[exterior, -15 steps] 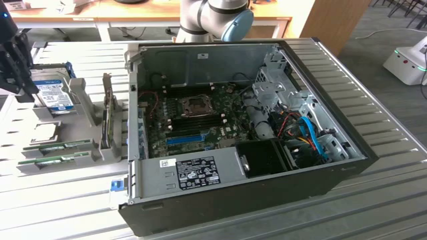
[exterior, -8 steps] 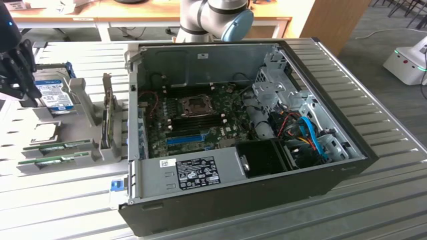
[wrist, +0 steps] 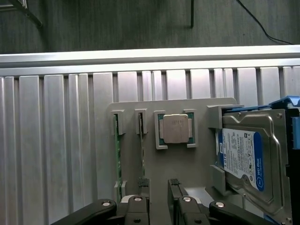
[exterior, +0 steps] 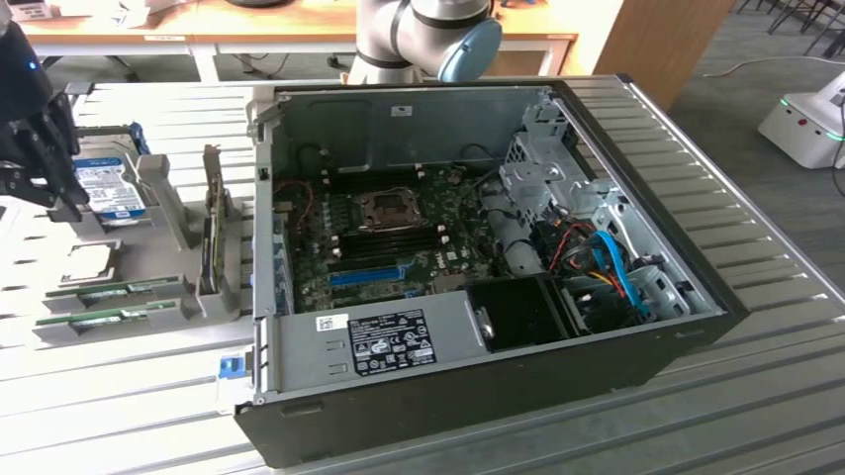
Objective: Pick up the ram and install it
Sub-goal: 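Pick up the ram and move it above insertion slot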
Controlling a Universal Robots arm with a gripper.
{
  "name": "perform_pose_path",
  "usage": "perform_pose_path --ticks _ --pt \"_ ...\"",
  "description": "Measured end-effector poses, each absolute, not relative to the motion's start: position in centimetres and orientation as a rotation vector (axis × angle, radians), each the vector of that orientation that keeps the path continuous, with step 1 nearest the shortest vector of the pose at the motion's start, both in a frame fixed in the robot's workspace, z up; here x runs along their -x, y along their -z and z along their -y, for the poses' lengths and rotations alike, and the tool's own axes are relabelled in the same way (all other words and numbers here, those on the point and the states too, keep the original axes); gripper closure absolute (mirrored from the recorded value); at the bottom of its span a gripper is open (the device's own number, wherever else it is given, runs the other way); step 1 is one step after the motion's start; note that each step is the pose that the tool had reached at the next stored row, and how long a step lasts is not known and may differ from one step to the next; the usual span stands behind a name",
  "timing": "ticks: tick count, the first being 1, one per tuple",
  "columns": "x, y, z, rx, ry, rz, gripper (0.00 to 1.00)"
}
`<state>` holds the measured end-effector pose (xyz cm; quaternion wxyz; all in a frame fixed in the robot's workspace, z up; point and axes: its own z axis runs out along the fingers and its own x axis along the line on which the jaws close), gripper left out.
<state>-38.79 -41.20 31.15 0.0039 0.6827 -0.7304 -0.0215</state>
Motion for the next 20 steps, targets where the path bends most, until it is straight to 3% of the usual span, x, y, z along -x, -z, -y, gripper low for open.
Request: perform_pose_path --ticks 20 --pt "38.8 -28.2 41.2 -2.134 0.068 2.294 0.70"
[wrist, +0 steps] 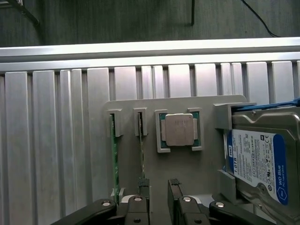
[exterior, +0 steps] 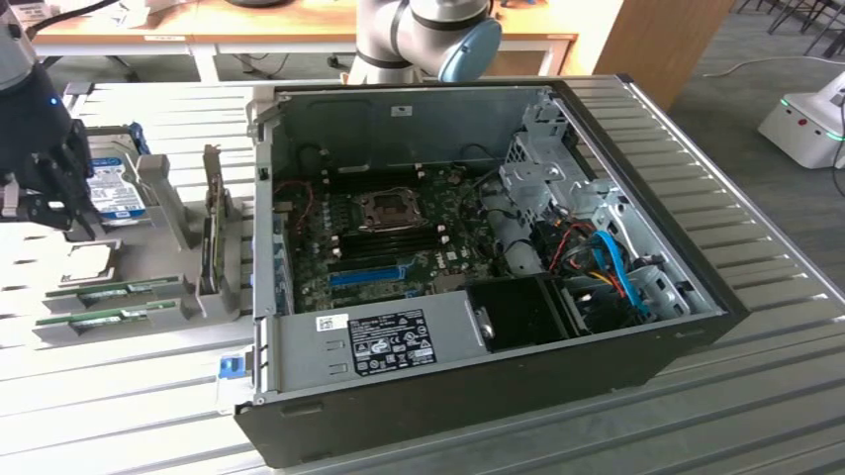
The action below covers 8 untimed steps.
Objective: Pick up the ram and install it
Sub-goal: 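Pick up the ram and move it above insertion slot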
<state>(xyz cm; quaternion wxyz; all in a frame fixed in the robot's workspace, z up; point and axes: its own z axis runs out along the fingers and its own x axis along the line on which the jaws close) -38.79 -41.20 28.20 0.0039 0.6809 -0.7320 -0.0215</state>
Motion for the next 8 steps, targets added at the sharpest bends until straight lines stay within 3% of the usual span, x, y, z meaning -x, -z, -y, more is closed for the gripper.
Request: perform_pose_path --ticks 8 --pt "38.79 -27.18 41.20 -2.132 0.068 2.296 0.70"
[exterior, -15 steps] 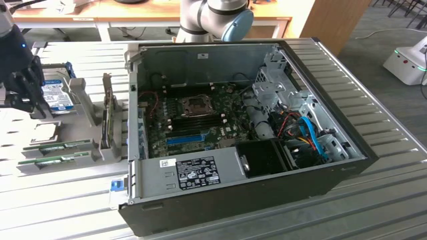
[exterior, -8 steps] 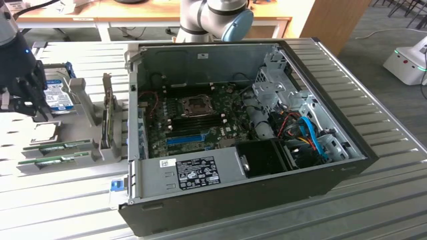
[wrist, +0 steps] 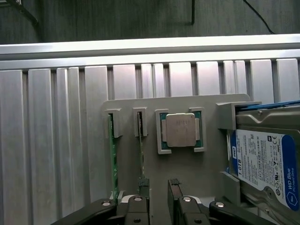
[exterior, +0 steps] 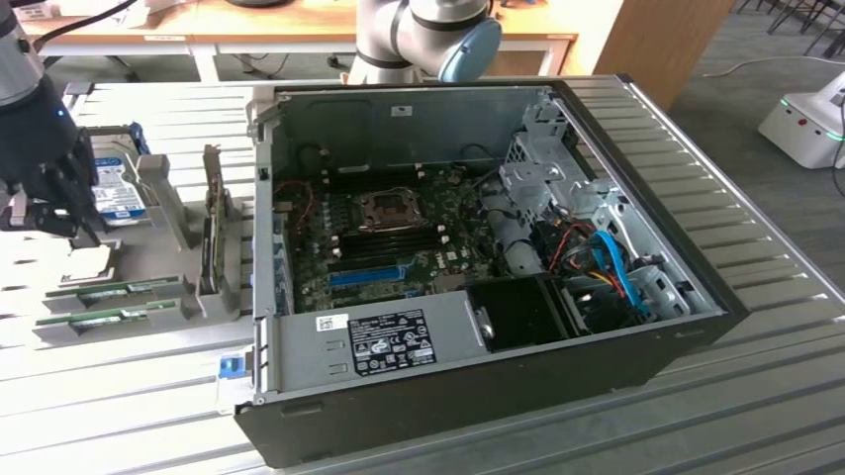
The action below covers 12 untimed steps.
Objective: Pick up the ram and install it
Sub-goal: 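Pick up the ram and move it above insertion slot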
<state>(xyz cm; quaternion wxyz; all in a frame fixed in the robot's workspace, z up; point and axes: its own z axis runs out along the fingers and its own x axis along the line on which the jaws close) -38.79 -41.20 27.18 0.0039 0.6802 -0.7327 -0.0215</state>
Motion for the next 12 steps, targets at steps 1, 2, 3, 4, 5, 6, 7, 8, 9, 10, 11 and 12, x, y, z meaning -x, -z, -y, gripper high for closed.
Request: perform_pose_path --ticks 1,2,3,4,5,6,7,8,9,10,11,12 --pt "38.79 -27.15 41.20 -2.132 0.068 2.296 0.70" --pt "38.79 -27.15 41.20 -2.132 0.068 2.296 0.70" --pt "38.79 -27.15 41.20 -2.131 0.068 2.296 0.70" --pt "38.79 -27.15 41.20 -2.132 0.068 2.296 0.70" --pt "38.79 -27.14 41.20 -2.132 0.068 2.296 0.70" --pt "38.79 -27.14 41.20 -2.132 0.068 2.296 0.70" --pt "38.79 -27.14 41.20 -2.132 0.068 2.296 0.70" --pt "38.79 -27.12 41.24 -2.132 0.068 2.296 0.70" --pt "38.79 -27.12 41.31 -2.132 0.067 2.296 0.70" --pt "38.79 -27.14 41.39 -2.132 0.068 2.296 0.70" --pt "38.79 -27.13 41.48 -2.132 0.067 2.296 0.70" --pt "38.79 -27.13 41.57 -2.132 0.068 2.296 0.70"
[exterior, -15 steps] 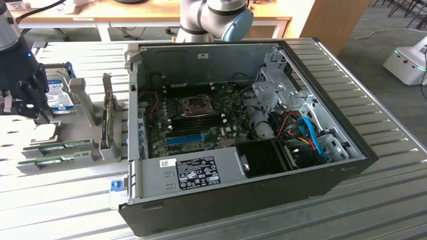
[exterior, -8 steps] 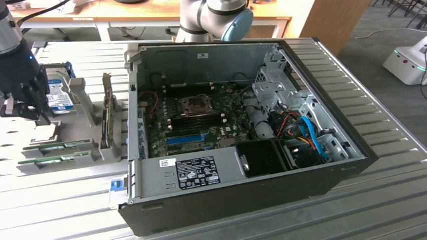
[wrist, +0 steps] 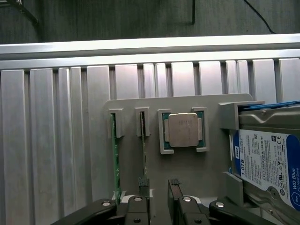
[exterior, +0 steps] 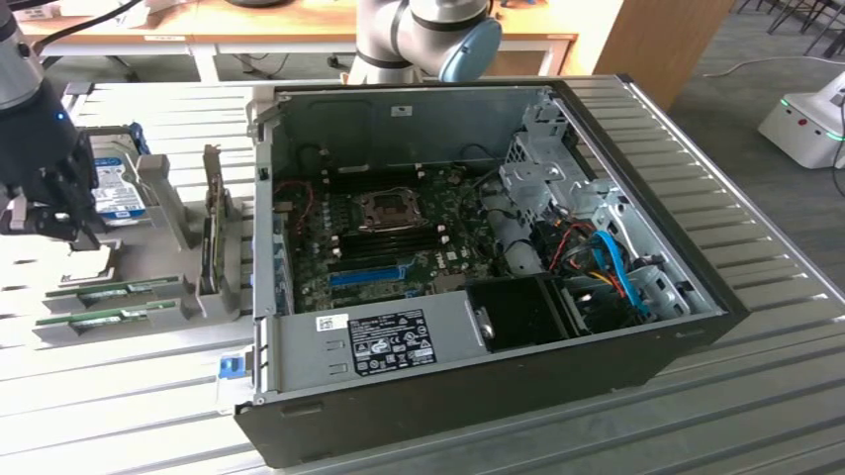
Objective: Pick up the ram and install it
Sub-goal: 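Pick up the ram and move it above insertion slot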
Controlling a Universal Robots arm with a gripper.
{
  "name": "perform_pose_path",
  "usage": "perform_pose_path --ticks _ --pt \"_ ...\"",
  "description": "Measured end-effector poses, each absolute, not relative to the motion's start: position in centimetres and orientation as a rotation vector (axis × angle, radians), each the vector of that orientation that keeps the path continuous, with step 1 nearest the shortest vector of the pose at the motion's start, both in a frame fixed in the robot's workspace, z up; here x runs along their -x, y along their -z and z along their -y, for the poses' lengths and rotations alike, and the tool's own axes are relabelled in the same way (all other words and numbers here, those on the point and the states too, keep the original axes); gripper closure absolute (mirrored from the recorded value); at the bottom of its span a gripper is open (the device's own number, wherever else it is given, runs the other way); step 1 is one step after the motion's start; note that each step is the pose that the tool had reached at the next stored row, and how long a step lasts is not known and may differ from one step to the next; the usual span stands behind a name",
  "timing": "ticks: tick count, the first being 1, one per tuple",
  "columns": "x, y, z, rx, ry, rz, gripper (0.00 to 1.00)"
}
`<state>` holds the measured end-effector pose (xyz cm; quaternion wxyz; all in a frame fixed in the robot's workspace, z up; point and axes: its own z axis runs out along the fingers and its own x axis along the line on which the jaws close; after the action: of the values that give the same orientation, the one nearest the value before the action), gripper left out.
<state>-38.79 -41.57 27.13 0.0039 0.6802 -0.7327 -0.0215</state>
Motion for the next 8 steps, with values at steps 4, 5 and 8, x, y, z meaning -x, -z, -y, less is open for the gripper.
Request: perform_pose_path --ticks 4,5,8 --pt "38.79 -27.14 42.06 -2.132 0.068 2.296 0.70" --pt "38.79 -27.14 42.21 -2.132 0.068 2.296 0.70" --pt "38.79 -27.14 42.64 -2.132 0.068 2.296 0.70"
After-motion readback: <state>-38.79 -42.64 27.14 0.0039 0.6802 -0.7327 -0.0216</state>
